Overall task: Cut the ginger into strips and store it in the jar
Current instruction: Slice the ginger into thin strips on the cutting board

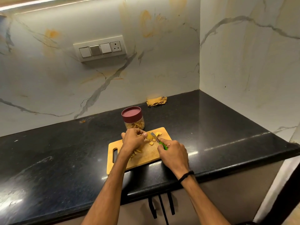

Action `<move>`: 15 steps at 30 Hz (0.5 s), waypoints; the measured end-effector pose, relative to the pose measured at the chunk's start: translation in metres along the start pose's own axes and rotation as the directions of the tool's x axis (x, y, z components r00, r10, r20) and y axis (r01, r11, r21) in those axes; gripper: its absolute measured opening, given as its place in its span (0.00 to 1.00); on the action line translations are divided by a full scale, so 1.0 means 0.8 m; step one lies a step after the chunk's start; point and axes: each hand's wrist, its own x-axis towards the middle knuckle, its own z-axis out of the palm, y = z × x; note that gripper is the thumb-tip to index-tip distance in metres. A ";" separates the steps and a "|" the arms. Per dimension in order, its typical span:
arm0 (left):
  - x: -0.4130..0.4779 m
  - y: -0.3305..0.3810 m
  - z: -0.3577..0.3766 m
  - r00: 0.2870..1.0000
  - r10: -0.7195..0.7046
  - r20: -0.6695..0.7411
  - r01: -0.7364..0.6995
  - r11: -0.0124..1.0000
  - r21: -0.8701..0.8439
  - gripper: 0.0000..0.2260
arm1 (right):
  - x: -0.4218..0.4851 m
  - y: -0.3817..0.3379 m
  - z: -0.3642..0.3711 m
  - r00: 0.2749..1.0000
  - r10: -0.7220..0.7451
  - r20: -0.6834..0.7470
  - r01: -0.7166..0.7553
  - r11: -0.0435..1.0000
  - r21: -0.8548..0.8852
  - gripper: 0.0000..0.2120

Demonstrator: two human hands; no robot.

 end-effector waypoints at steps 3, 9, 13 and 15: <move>0.000 0.000 -0.003 0.997 0.029 -0.072 -0.034 0.996 -0.076 0.06 | 0.000 0.000 0.002 1.000 0.004 -0.012 -0.004 1.000 0.000 0.16; -0.006 -0.007 -0.018 0.984 -0.088 -0.152 0.082 0.995 -0.049 0.09 | 0.001 0.002 0.003 1.000 0.013 -0.016 -0.012 1.000 0.016 0.17; -0.004 -0.018 -0.020 0.985 -0.157 -0.073 0.162 0.984 0.068 0.08 | 0.000 0.001 0.003 1.000 -0.003 -0.004 0.004 0.999 0.048 0.17; -0.004 -0.019 -0.018 0.985 -0.139 -0.102 0.154 0.975 0.160 0.07 | 0.000 0.000 0.001 1.000 -0.008 -0.007 0.009 0.998 0.060 0.17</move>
